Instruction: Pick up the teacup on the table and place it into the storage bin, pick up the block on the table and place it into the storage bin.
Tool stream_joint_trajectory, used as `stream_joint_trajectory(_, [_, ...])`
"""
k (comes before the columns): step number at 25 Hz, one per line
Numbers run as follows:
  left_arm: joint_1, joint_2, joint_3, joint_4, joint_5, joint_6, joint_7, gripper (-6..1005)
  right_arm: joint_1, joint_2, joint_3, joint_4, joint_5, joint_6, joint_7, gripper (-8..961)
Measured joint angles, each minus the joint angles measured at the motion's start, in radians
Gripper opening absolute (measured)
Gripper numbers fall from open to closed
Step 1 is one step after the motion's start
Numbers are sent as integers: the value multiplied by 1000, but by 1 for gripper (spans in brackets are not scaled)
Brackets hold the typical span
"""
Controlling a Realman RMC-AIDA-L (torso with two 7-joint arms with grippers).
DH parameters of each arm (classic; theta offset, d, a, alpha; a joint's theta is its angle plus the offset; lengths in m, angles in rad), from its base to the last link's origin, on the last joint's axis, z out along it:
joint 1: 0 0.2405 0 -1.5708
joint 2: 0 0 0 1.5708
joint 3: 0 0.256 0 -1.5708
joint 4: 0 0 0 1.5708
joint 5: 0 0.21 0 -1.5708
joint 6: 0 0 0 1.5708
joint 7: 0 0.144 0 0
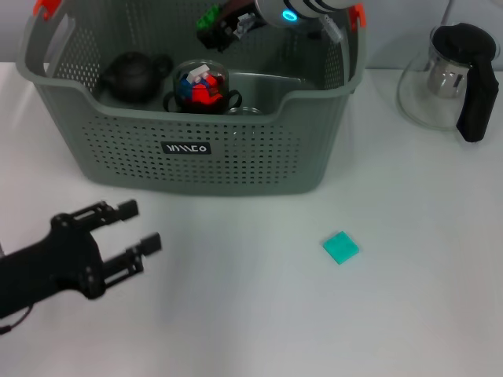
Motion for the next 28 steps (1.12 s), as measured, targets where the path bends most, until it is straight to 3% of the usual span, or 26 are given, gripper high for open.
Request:
stream_joint_trajectory(3, [-9,2,9,12,26,44,-3,608,0,0,-1,0,1,-2,-3,426])
stream_joint_trajectory(28, [-10,0,-4,5,18,21,0,608,0,6,-71,35,41,19,-7,426])
